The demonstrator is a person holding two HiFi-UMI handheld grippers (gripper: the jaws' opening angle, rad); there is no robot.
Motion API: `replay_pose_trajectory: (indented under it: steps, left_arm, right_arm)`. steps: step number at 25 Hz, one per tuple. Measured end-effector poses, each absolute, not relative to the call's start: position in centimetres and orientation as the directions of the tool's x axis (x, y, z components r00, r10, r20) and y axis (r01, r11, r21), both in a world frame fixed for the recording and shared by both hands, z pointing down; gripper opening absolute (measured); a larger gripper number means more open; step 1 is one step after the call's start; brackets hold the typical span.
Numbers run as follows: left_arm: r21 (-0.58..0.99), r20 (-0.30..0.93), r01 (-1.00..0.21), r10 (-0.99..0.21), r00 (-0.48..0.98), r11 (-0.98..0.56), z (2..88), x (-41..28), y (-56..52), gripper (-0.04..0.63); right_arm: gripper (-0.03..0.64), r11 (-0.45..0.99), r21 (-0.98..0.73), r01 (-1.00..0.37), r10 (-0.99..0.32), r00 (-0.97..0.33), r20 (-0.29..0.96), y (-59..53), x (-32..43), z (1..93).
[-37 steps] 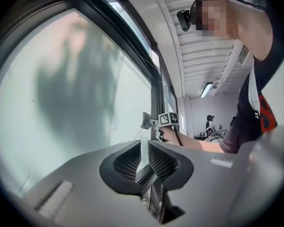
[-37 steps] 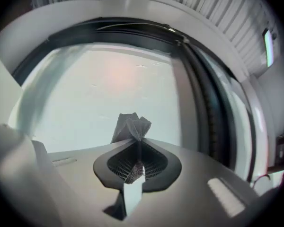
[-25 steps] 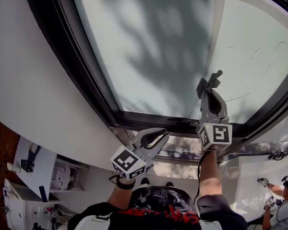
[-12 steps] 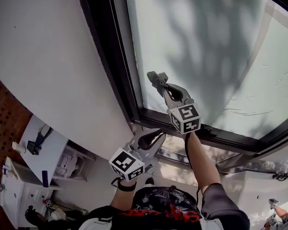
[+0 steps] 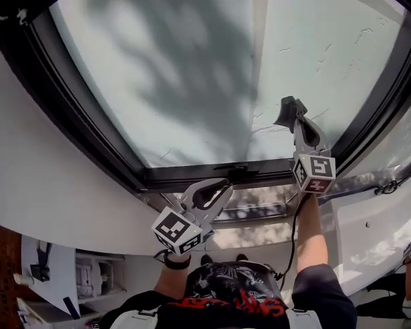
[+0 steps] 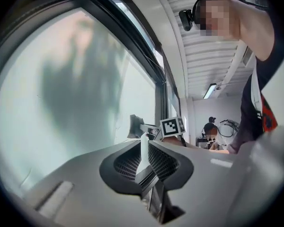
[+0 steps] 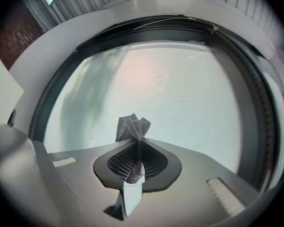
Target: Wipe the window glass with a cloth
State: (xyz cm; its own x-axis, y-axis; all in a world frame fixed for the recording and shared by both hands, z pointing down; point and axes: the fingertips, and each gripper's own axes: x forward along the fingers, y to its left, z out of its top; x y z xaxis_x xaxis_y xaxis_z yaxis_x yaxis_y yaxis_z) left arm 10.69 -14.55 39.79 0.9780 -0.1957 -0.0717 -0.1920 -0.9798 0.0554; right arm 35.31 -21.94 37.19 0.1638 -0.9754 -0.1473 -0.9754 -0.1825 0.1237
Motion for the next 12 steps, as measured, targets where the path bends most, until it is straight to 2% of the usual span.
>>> replay_pose_trajectory:
  steps: [4, 6, 9, 12]
  left_arm:
    - [0.047, -0.080, -0.130, -0.133, 0.988, -0.990, 39.8, 13.5, -13.1, 0.034]
    - [0.046, -0.074, -0.123, -0.126, 0.989, -0.991, 40.0, 14.0, -12.6, 0.034]
    - [0.044, -0.067, -0.160, -0.163, 0.984, -0.986, 40.1, 13.3, -13.0, 0.034]
    - [0.038, -0.070, -0.231, -0.233, 0.970, -0.972, 39.9, 11.2, -14.6, 0.034]
  right_arm:
    - [0.023, -0.531, 0.049, -0.846, -0.845, 0.524, -0.108, -15.8, 50.7, 38.0]
    - [0.023, -0.607, -0.013, -0.795, -0.790, 0.605, -0.102, -13.6, 55.0, 38.5]
    - [0.023, -0.581, -0.069, -0.811, -0.794, 0.583, -0.174, -12.6, 53.5, 37.8]
    - [0.023, -0.362, -0.043, -0.931, -0.884, 0.358, -0.300, -15.8, 43.1, 36.9]
